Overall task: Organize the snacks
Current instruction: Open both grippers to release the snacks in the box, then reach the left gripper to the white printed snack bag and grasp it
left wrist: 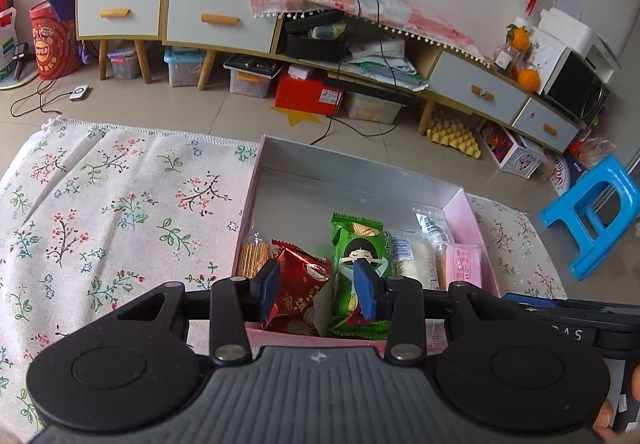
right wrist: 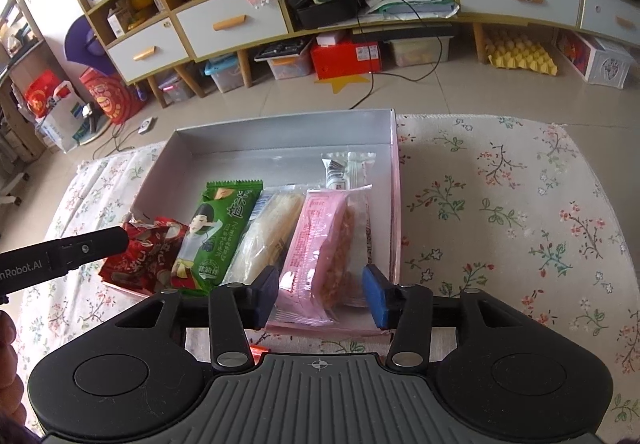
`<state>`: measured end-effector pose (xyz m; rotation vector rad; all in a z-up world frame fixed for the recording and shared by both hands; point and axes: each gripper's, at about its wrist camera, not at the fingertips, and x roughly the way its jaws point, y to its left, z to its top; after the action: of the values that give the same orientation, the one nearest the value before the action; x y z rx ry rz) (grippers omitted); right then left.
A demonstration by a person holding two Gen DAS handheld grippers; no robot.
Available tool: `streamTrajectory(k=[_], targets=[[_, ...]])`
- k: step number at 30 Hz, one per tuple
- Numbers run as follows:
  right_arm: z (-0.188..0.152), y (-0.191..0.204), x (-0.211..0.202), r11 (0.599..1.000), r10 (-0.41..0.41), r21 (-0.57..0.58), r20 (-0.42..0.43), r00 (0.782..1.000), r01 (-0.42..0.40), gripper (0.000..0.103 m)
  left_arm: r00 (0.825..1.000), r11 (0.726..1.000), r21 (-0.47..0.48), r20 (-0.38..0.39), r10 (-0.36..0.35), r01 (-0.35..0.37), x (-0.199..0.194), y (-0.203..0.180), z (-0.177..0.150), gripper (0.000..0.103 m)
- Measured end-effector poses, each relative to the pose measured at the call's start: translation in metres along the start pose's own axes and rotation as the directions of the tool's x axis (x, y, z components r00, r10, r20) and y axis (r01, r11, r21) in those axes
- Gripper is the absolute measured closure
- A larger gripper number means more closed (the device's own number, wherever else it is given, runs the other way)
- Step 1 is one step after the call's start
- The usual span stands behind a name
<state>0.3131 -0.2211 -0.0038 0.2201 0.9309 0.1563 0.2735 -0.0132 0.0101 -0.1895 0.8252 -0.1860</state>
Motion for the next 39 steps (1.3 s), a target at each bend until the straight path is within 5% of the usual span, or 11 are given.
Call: streamTrajectory(k=[9,13,22,29,39], targets=[[-0.002,-0.002,-0.029,1.0,-0.001,-0.003,0.042,0.999,0.001,0.057,0.999,1.0,0.01,0.034,0.028,-0.028,-0.025,0.002,-0.01,0.056],[-0.009,-0.003,-0.041,1.0,-0.002,-0.011,0.029,1.0,0.002,0.049,0.996,0.995,0.045,0.006,0.087,-0.087,-0.027,0.004,-0.02,0.054],[-0.034,-0.003,-0.056,0.996,-0.058,-0.063,-0.036,0.998,0.055,0.048,0.986,0.982,0.096,-0.02,0.167,-0.164,-0.041,0.03,-0.034,0.05],[-0.049,-0.011,-0.051,0.992,-0.113,-0.072,-0.104,0.988,0.106,0.048,0.985,0.976,0.175,-0.089,0.147,-0.13,-0.044,0.033,-0.059,0.042],[-0.059,0.007,-0.043,0.992,-0.067,-0.116,-0.166,0.984,0.048,0.048,0.976,0.965,0.249,-0.176,0.125,-0.078,-0.032,0.027,-0.078,0.039]])
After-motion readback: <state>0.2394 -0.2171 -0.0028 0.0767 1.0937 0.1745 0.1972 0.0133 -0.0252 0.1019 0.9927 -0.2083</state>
